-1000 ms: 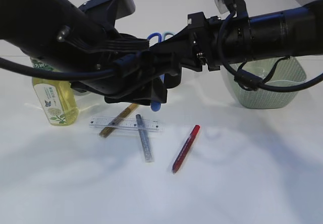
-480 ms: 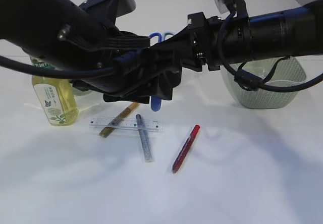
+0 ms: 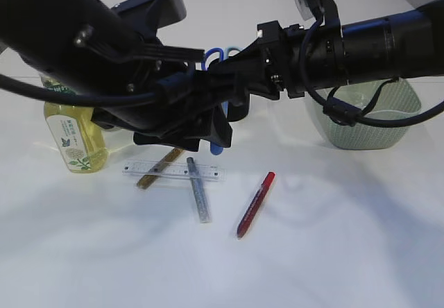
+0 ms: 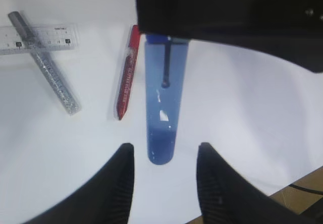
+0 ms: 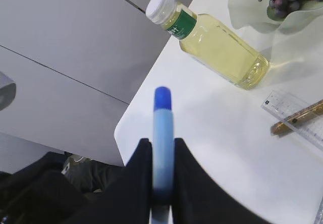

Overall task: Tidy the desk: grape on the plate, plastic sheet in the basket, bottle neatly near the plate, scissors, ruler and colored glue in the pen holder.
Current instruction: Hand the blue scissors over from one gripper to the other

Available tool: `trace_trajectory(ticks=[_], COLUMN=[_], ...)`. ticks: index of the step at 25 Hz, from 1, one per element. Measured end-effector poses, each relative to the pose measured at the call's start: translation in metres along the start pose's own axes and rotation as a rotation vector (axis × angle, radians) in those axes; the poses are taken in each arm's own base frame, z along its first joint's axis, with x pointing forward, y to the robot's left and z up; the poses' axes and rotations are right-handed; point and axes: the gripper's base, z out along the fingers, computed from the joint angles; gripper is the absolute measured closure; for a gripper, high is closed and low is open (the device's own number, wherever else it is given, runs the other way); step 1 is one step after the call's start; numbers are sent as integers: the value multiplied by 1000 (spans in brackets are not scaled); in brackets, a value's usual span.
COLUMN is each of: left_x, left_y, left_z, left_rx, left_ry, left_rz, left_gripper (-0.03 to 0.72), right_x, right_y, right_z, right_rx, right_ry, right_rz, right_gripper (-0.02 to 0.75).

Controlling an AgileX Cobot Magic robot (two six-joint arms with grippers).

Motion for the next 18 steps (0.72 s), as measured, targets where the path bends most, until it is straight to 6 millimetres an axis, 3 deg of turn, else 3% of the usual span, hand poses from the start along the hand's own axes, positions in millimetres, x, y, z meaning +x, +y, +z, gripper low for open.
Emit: trace_trajectory(ticks=[7,18], left_x=[-7,2], left_y=[-10,-7], left_z=[-22,-44], left_rx=[-43,-151], left_ry=[91,322], left_rz=[43,186], left_gripper=[333,329], right_x=[0,-14], right_y=[-2,2], right_z=[0,-5], right_rx=[25,145], right_ry=[7,170], right_rz=[-13,-147], right_gripper=[657,657])
